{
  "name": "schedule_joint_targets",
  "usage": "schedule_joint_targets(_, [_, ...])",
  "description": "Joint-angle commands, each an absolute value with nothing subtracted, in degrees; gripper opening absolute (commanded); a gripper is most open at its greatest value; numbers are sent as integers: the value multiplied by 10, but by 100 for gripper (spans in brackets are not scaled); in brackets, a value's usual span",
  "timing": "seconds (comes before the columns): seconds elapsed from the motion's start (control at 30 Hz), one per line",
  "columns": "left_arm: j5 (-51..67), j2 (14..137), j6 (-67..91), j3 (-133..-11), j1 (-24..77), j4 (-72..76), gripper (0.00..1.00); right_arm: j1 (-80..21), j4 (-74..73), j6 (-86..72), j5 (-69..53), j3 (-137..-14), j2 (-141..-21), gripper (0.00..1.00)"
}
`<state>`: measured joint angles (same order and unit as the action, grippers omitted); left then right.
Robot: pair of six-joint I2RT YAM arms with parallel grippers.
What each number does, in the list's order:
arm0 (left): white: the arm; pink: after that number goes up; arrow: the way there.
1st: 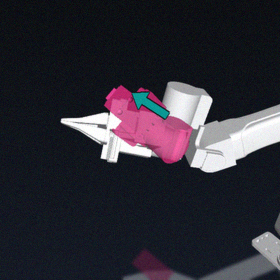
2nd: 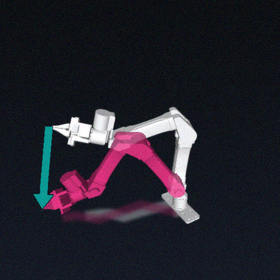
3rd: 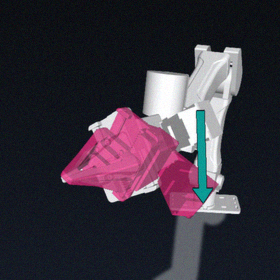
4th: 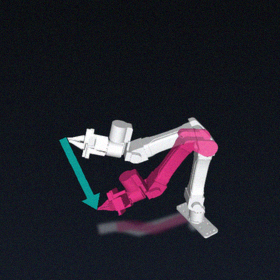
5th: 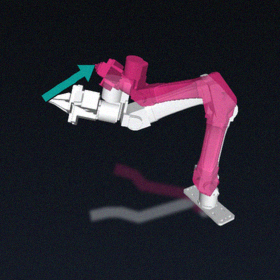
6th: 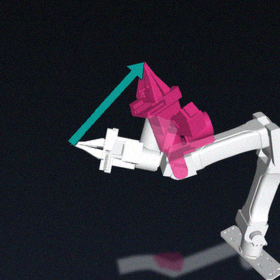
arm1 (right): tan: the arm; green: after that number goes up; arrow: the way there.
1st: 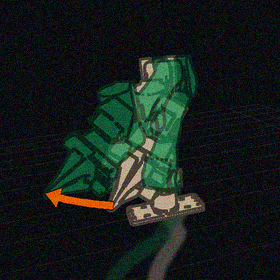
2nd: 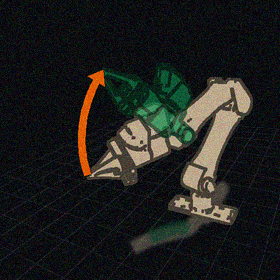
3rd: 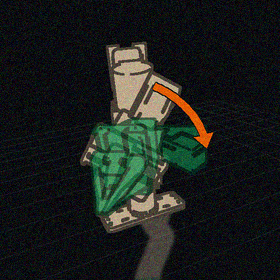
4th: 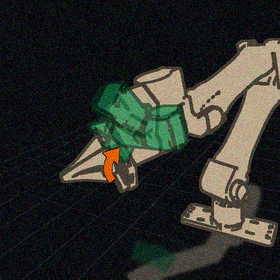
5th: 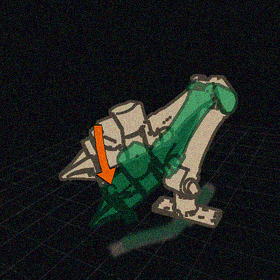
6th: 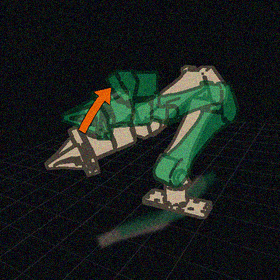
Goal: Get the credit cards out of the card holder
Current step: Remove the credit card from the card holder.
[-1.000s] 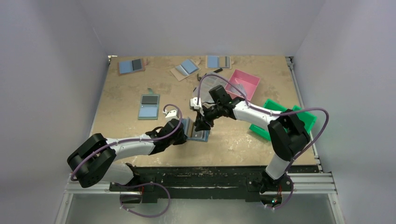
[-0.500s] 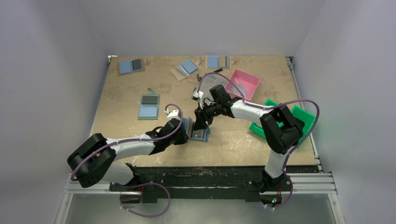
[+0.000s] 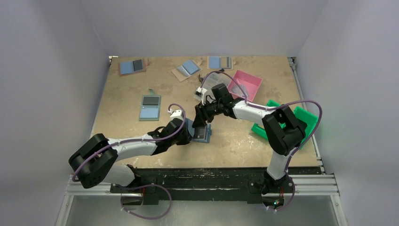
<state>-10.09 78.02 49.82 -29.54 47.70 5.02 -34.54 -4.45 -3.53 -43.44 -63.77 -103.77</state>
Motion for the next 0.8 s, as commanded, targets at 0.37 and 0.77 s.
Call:
schedule_joint_targets(0.37, [-103, 785, 491, -317, 477, 57, 14, -344, -38, -60, -410, -658, -1054, 51])
schedule_joint_targets(0.77, [-110, 777, 498, -306, 475, 53, 14, -343, -31, -67, -461, -657, -1050, 54])
